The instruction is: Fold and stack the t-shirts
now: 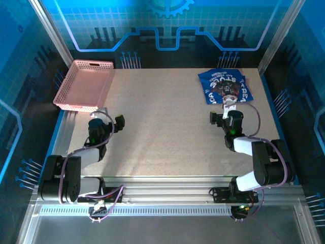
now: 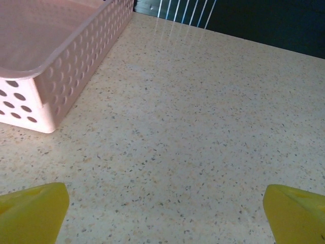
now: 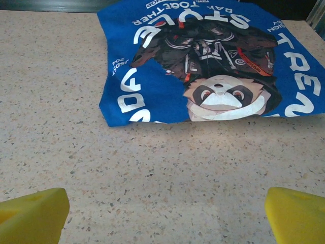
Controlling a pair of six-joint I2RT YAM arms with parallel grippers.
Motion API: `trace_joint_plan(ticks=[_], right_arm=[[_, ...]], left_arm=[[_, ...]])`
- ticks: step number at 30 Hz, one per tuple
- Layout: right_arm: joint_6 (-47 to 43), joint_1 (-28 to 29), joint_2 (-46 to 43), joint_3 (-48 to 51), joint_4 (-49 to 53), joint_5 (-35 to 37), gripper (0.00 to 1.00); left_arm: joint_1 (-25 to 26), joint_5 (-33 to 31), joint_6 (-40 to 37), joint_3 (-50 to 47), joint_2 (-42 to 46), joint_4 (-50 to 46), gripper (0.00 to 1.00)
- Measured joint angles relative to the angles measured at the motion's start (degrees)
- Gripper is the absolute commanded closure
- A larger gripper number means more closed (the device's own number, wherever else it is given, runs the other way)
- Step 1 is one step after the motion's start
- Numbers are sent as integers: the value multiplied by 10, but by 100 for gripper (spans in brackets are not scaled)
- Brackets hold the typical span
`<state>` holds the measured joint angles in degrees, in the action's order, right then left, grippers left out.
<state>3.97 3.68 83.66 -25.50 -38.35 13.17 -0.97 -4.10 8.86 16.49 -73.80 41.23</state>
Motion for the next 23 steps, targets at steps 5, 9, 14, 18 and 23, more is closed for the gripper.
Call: trace_joint_plan(ticks=[5,9,14,18,23], right_arm=[[0,0,0,0,0,-2,0],[0,0,0,0,0,-2,0],[0,0,0,0,1,-2,0],[0,0,0,0,2,-2,0],[0,0,0,0,2,-2,0]], left_arm=[[-1,-30,-16,-5,-15,46,1],[-1,-32,-38,9,-127,126,1],[4,-41,-47,17,-150,121,1],[4,-43,-48,21,-150,128,1],[4,-43,-48,21,-150,131,1]])
